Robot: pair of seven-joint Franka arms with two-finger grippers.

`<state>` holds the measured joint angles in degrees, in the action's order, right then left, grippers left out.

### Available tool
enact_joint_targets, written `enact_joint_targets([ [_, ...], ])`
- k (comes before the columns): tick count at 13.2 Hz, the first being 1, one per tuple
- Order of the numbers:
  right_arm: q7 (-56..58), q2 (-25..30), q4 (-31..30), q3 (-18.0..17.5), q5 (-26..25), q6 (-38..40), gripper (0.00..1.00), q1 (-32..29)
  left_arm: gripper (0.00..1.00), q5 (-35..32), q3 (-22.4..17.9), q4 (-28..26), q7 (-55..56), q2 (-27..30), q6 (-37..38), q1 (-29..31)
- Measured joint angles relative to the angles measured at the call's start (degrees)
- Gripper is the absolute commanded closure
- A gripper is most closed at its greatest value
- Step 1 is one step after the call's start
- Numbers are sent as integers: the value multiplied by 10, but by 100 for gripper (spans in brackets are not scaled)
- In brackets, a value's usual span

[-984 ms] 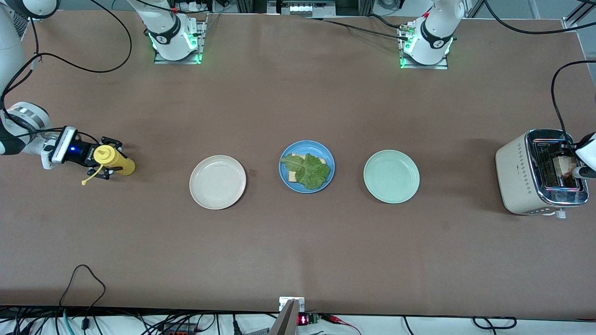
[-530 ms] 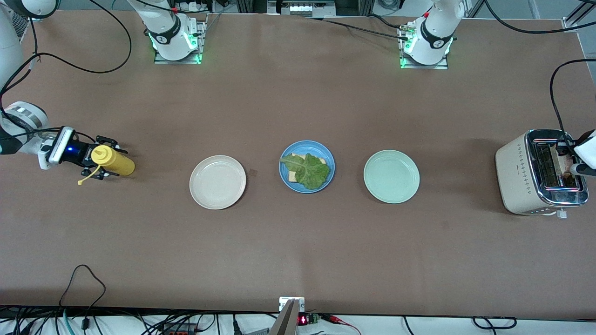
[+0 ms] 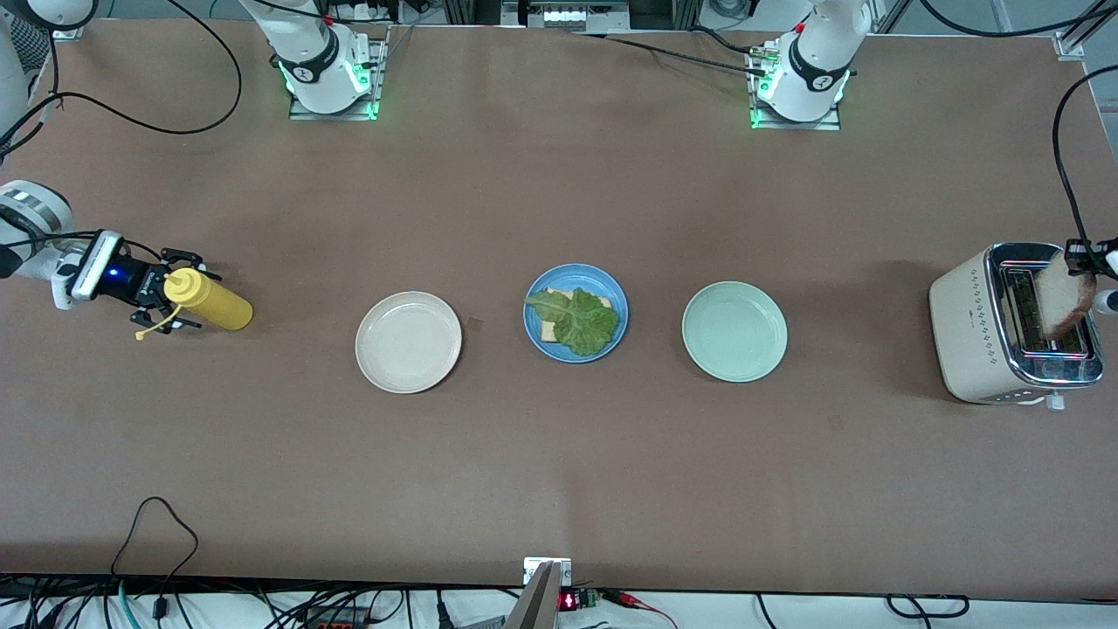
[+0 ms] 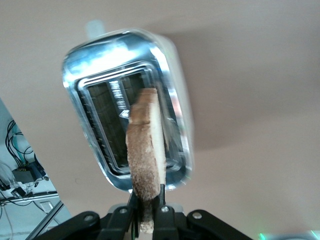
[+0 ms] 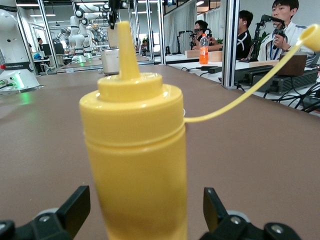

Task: Make sandwich in blue plate with both arms
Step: 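Set down the bottle with the right gripper while the left gripper grasps bread, then carry the second bread slice onto the lettuce on the blue plate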

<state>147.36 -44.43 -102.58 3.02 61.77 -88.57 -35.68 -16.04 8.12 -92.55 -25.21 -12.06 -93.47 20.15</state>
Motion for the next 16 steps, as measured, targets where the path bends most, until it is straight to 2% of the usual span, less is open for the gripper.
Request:
enact_joint_targets([
  [2, 0, 0, 4, 0, -23, -1, 0, -14, 99, 0, 77, 44, 10, 4, 83, -3],
  [5, -24, 8, 55, 0, -95, -1, 0, -37, 99, 18, 208, 60, 128, 0, 132, -8],
  [7, -73, 26, 96, 0, -146, 3, 0, -42, 99, 99, 271, 58, 236, -17, 134, -14],
  [8, -98, 42, 108, -2, -166, 5, 0, -42, 99, 154, 286, 57, 282, -30, 122, -19],
  [11, -186, 104, 118, -9, -220, 16, 0, -34, 99, 310, 291, 55, 362, -83, 33, -31],
  [16, -415, 216, 140, -12, -317, 16, 0, 49, 100, 456, 292, 53, 372, -188, -138, -101],
])
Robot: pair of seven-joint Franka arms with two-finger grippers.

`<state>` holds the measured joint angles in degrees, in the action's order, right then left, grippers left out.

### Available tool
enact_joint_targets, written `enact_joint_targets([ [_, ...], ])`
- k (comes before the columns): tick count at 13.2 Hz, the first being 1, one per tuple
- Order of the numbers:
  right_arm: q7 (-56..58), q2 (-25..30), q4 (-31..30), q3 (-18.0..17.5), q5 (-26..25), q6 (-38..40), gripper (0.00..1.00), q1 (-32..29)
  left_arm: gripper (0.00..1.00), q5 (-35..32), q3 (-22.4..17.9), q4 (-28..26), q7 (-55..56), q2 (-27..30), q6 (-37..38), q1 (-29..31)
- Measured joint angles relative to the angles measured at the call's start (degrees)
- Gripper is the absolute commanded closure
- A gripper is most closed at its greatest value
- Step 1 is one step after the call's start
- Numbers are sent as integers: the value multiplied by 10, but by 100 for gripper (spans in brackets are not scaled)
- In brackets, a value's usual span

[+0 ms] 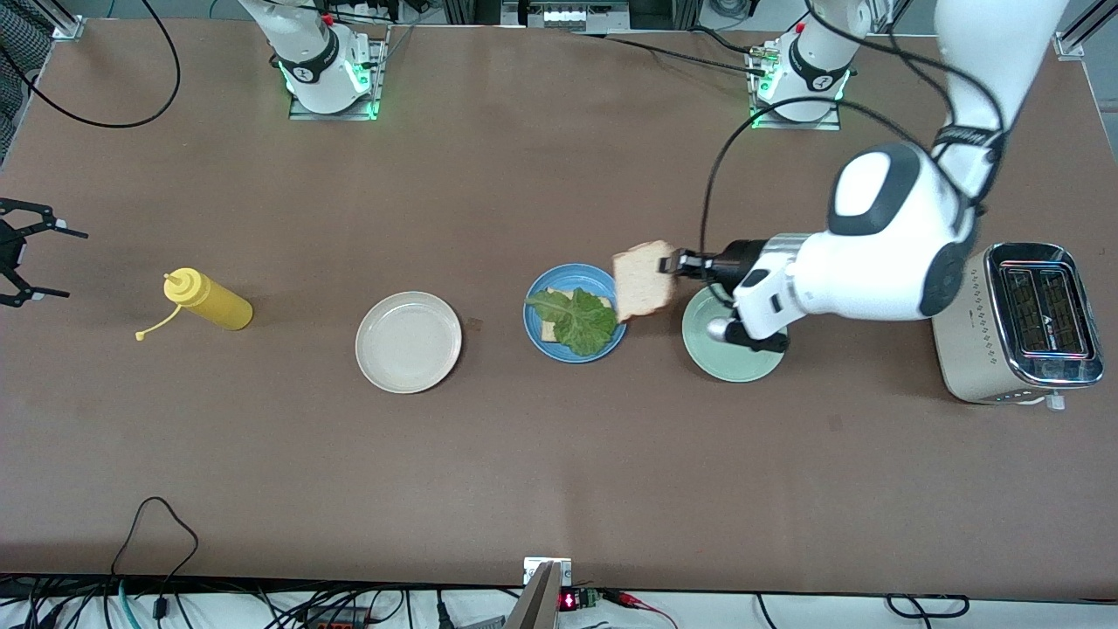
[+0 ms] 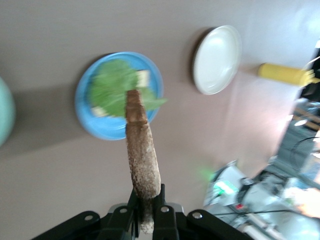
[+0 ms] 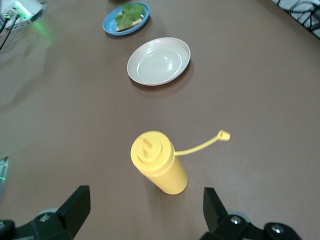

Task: Make sandwich in blue plate with both arms
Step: 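Carry the second bread slice onto the lettuce on the blue plate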

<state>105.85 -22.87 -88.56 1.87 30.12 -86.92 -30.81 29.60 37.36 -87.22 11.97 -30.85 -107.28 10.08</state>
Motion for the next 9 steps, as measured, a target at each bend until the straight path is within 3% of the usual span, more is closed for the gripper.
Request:
enact_joint_targets([
  [4, -215, 23, 8, 0, -68, -43, 0, 92, 100, 64, 1, -33, -48, -45, -128, -47],
  [9, -506, 36, 10, 0, -120, -88, 0, 192, 100, 120, -1, -98, -215, -67, -149, -35],
])
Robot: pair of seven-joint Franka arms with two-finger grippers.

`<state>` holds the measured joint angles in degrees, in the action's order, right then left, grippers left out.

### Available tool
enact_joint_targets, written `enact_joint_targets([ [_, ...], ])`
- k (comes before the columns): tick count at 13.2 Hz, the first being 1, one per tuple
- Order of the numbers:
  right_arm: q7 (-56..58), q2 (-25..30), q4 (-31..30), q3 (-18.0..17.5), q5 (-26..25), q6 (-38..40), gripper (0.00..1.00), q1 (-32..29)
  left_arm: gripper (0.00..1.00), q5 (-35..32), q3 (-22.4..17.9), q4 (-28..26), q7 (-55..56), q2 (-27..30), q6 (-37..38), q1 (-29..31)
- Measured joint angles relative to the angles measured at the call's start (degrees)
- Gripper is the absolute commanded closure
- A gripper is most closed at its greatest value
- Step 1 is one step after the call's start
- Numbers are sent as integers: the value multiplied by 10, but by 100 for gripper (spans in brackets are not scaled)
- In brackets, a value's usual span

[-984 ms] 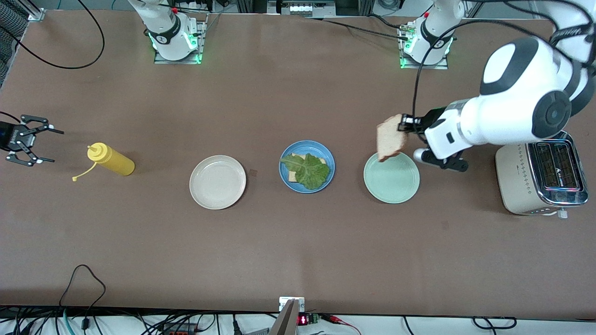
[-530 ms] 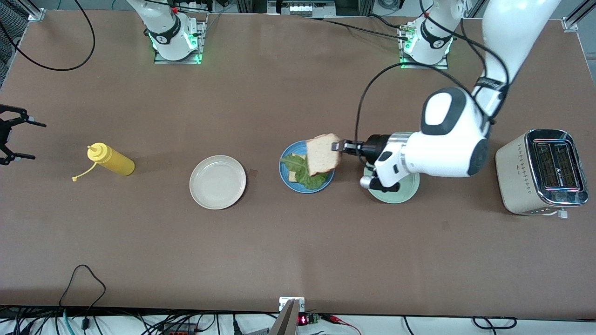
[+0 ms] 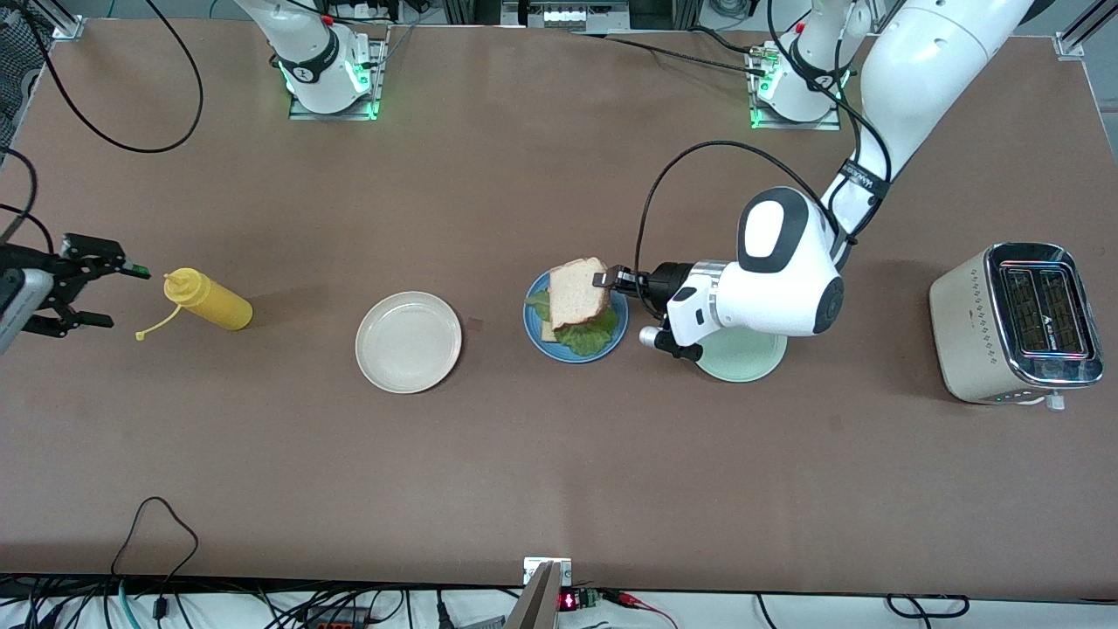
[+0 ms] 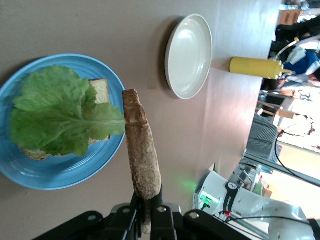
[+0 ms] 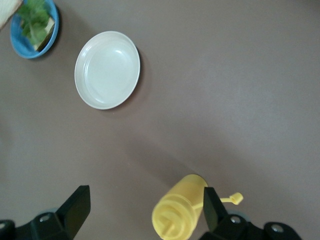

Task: Make sandwich in blue plate with both arms
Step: 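Carry the second bread slice onto the lettuce on the blue plate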

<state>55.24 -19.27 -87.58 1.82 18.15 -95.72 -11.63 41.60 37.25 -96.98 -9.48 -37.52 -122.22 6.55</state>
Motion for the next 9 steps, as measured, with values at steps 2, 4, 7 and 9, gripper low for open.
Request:
enact_joint_targets([
  [2, -110, 6, 0, 0, -22, -1, 0, 20, 100, 38, -1, -13, -70, -15, -6, 5],
  [4, -217, 11, 0, 0, -43, -1, 0, 30, 100, 64, -2, -21, -127, -34, -13, 16],
  [7, -336, 23, 0, 4, -69, 11, 0, 50, 100, 118, -3, -27, -216, -76, -12, 41],
  [9, -432, 41, 2, 9, -116, 28, 0, 86, 100, 157, -3, -28, -282, -112, -12, 47],
])
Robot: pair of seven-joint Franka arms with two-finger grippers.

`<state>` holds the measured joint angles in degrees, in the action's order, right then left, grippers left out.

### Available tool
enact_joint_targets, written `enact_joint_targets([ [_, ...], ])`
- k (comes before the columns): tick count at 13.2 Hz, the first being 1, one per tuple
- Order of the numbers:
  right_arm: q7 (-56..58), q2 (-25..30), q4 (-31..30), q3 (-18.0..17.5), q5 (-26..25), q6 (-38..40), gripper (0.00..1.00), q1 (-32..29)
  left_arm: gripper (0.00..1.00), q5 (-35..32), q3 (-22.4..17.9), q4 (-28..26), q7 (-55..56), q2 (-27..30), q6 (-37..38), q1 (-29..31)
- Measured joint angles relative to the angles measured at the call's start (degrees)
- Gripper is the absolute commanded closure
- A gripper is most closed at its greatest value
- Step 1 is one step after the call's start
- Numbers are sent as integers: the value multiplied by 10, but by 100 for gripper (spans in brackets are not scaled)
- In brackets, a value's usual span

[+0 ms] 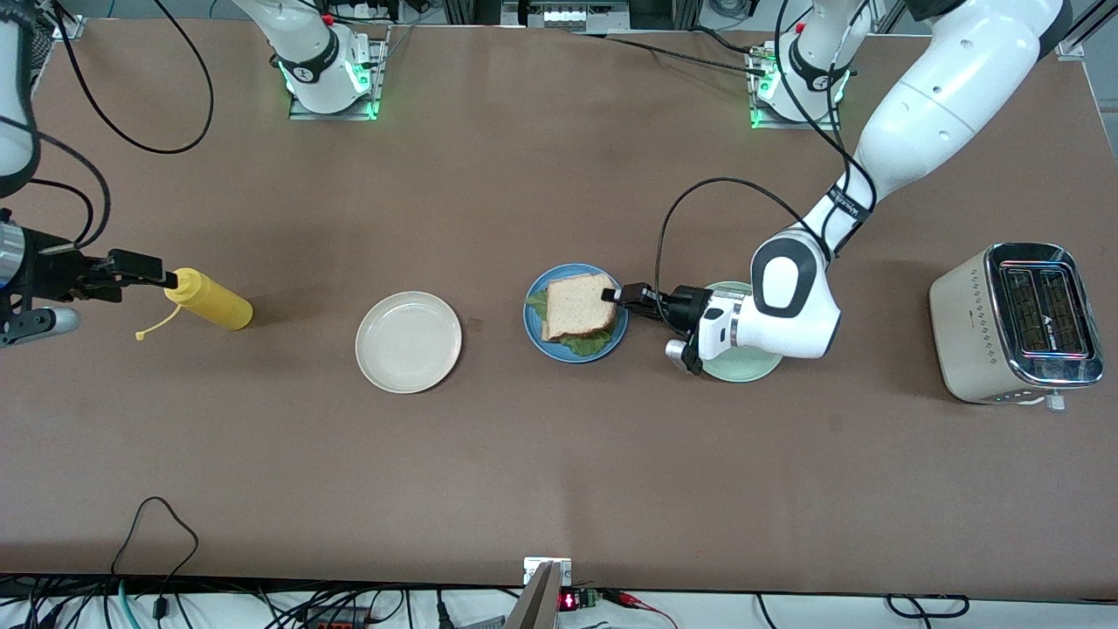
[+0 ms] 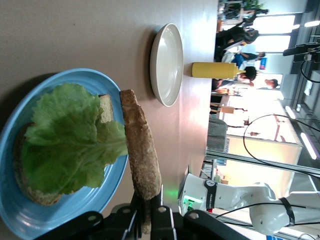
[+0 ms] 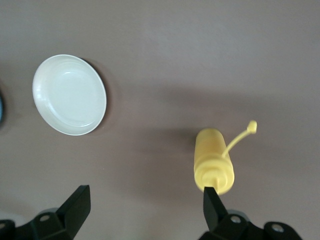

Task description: Make sandwich in blue plate with both arms

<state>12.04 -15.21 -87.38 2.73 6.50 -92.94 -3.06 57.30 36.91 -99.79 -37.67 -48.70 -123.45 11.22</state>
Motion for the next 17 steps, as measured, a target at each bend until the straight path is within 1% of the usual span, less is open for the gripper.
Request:
enact_joint_targets([
  [2, -60, 16, 17, 1, -41, 29, 0, 30, 100, 16, 0, 0, -34, -26, 0, 1],
  [3, -73, 20, 33, 3, -56, 40, 0, 36, 91, 17, 0, 0, -39, -31, 0, 1],
  [4, -77, 23, 48, 11, -63, 45, 0, 37, 48, 17, 0, 0, -40, -33, 0, 1],
  [5, -77, 26, 59, 27, -64, 45, 0, 35, 0, 17, 0, 0, -40, -33, 0, 2],
  [7, -77, 32, 67, 50, -64, 43, 0, 16, 0, 17, 0, 0, -40, -33, 0, 3],
  [8, -76, 36, 65, 52, -63, 43, 0, 6, 0, 17, 0, 0, -40, -33, 1, 7],
  [10, -77, 52, 41, 52, -63, 43, 0, 5, 0, 17, 0, 0, -40, -33, 13, 20],
  [12, -78, 72, 10, 49, -63, 36, 0, 9, 0, 6, -4, 0, -40, -31, 48, 41],
  [14, -78, 91, -12, 48, -63, 29, 0, 12, 0, -25, -11, 0, -27, -11, 86, 57],
  [17, -78, 123, -60, 48, -63, -3, 0, 13, 0, -101, -12, 2, 56, 49, 129, 70],
])
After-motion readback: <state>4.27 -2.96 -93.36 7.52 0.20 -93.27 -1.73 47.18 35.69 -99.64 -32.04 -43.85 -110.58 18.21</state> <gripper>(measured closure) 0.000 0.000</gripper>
